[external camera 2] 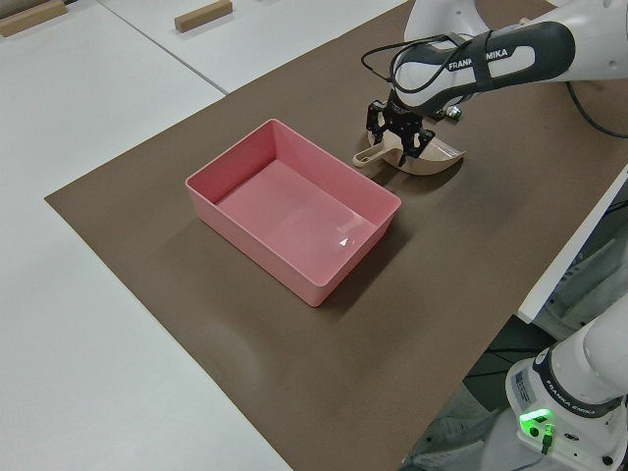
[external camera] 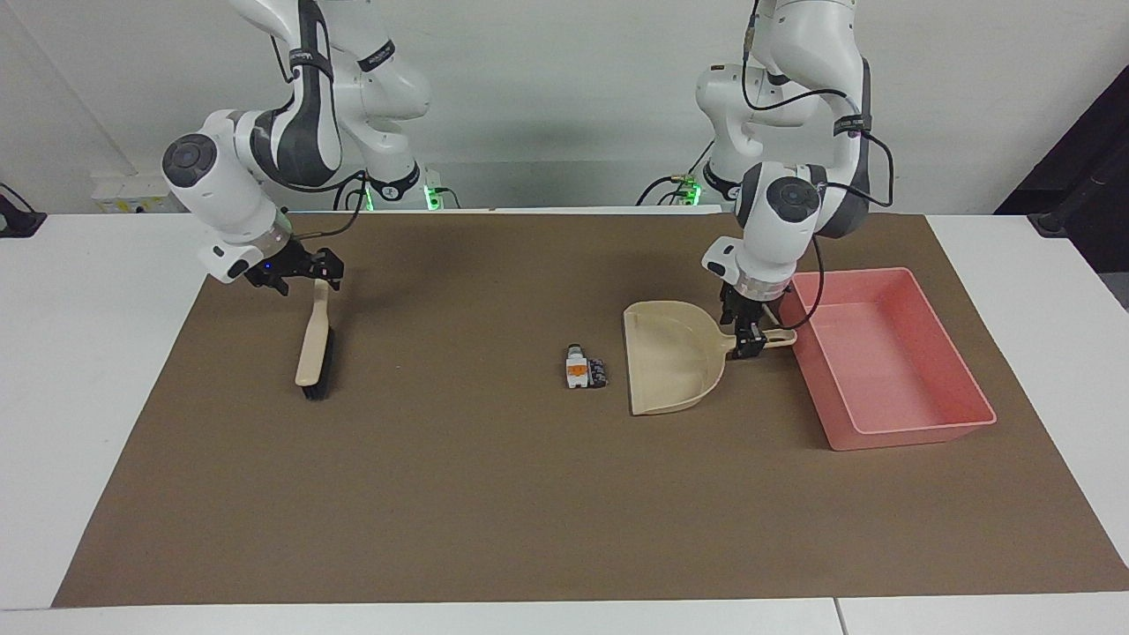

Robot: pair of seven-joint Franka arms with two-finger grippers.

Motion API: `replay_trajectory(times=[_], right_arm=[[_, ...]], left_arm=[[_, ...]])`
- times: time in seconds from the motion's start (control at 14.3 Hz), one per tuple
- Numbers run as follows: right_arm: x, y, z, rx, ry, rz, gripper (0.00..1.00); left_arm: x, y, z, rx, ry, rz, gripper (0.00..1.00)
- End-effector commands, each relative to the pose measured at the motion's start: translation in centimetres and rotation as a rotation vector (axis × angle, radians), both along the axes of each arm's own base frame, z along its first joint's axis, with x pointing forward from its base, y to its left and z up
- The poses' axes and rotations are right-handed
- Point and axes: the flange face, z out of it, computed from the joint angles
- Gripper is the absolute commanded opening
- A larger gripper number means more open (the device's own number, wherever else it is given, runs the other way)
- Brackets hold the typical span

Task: Clean e-waste and dump in bin
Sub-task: 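Grasp the hand brush with the right gripper while the left gripper holds the dustpan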

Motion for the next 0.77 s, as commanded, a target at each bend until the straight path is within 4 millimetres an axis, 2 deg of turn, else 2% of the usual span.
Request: replay_trajectory(times=[0.0,0.21,0.56,0.7], right_arm=[[-1.2,-0.3,-1.6,0.017,-0.006,0.021,0.98],[-1.6,-0.2,-2.7,0.022,0.017,0.033,0.93],[-2.2,-0.2,-3.6,0.023,0.013,0.038,0.85],[-2.5,-0.5,-3.8,0.028,0.016,0.052,0.81]], left_arm=[[0.0,0.0,0.0,0.009,-0.019,0.006,0.02],[0.4,-0.3,0.7,0.006,-0.025,-0.001,0.0],[2.1,-1.0,3.6,0.078,0.028,-0.032,0.0],[1.6,-2.9,3.8,0.15,-0.002,-0.122,0.0]])
